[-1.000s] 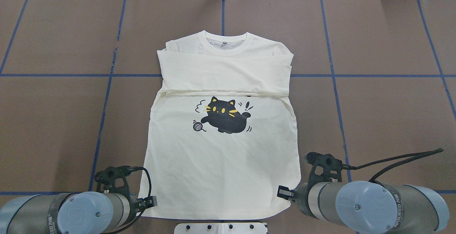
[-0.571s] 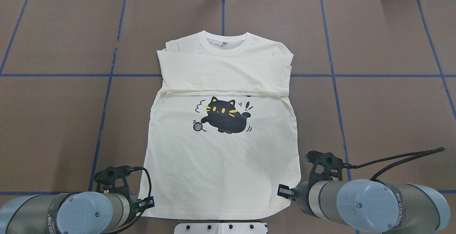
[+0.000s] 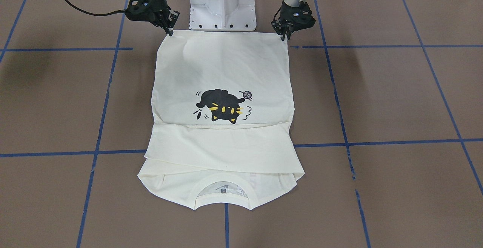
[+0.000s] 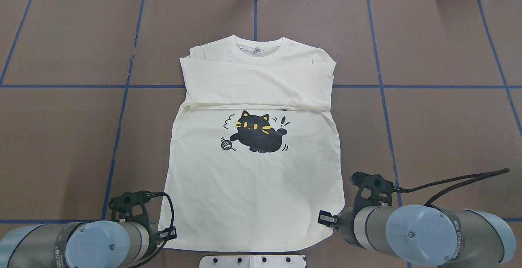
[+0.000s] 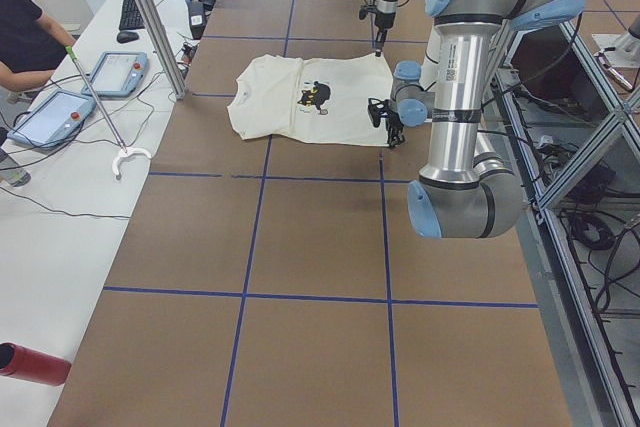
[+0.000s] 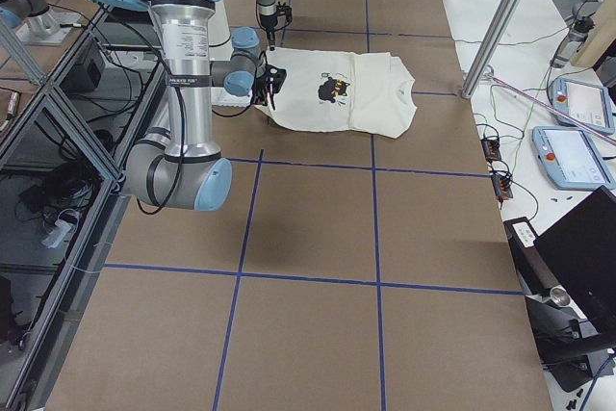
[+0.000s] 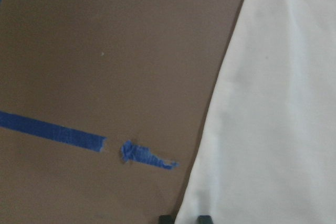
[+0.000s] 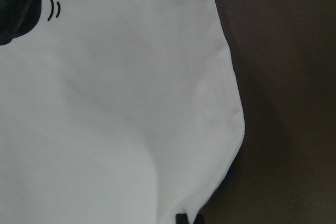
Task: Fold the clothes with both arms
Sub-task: 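Grasp both hem corners nearest the robot with the left and right grippers, then lift the hem with both grippers and fold it toward the collar, then lay the hem down at the collar and open both grippers, then lower the right gripper to the folded shirt's side edge while the left gripper rises away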
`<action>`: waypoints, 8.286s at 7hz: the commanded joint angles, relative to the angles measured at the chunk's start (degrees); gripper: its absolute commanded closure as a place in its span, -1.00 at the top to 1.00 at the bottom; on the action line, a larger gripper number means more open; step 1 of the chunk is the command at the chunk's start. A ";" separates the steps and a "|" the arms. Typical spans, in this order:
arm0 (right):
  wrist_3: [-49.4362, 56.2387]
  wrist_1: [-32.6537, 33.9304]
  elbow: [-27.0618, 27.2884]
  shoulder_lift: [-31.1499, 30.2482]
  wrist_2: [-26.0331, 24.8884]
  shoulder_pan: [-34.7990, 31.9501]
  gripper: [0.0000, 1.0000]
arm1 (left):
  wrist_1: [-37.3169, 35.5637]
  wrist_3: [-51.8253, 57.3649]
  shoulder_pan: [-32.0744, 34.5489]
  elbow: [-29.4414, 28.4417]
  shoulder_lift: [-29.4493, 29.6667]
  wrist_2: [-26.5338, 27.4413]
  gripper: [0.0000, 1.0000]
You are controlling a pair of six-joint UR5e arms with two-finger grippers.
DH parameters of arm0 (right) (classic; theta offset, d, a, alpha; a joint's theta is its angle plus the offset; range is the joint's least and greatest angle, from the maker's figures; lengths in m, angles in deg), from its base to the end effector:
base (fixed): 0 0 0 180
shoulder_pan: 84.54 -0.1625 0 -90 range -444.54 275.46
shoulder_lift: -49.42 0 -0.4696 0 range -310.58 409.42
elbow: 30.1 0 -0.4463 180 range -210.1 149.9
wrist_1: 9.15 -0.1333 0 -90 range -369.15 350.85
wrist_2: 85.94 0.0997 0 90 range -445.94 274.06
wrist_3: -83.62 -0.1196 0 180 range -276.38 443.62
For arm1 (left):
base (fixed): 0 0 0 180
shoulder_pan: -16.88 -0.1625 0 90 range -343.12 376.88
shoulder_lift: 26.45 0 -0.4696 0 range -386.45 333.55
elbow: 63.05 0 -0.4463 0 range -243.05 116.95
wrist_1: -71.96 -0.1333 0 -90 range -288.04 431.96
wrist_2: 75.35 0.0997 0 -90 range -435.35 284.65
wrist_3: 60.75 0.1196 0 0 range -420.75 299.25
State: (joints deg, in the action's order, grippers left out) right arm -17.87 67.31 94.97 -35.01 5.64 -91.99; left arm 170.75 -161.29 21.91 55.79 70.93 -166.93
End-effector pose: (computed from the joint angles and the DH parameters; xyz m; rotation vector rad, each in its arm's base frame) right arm -0.5181 -0.1989 0.3283 -0.0590 -0.9478 0.2924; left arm 0.5618 -0.1800 0.3785 -0.0640 0.7855 -0.2468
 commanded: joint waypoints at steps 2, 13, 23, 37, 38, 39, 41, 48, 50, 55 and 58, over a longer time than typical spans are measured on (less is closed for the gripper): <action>0.07 0.00 0.00 -0.03 0.17 -0.28 -1.00 | -0.35 -0.09 0.06 1.29 -0.08 0.00 -1.00; 0.24 0.70 17.84 -12.69 17.84 -2.81 -1.00 | -19.42 5.62 -4.60 27.06 2.11 -4.48 -1.00; 21.95 0.18 -4.48 6.90 28.74 -33.93 -1.00 | -18.90 25.82 23.59 11.85 9.59 -9.67 -1.00; 25.29 0.09 -32.51 24.66 28.39 -39.48 -1.00 | 8.17 27.95 36.36 -26.38 21.71 -12.13 -1.00; 25.38 -0.70 -33.74 25.36 28.21 -39.22 -1.00 | 8.00 27.95 36.28 -26.30 22.15 -12.30 -1.00; 25.38 -1.14 -34.71 25.63 28.13 -39.04 -1.00 | 8.08 27.95 36.19 -26.21 22.15 -12.31 -1.00; 25.29 -1.23 -34.81 25.63 28.21 -39.04 -0.35 | 8.17 28.03 36.19 -26.73 22.15 -12.22 -1.00; 21.10 -0.71 -21.98 17.21 27.95 -34.24 1.00 | 7.47 28.30 36.36 -18.40 19.88 -12.13 1.00; 18.72 -0.96 -21.28 14.92 23.24 -28.78 1.00 | 6.34 28.04 36.10 -16.37 19.08 -12.04 1.00; 18.61 -1.14 -21.27 12.10 18.81 -22.26 0.98 | 5.62 27.86 35.75 -14.43 19.17 -11.95 1.00; 18.70 -1.14 -21.97 12.27 18.98 -21.46 0.85 | 5.62 27.95 35.75 -14.43 19.08 -11.95 1.00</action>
State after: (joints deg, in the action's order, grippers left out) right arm 0.80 66.17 73.29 -22.76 24.55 -113.61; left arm 176.37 -133.36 57.67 41.37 90.02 -178.88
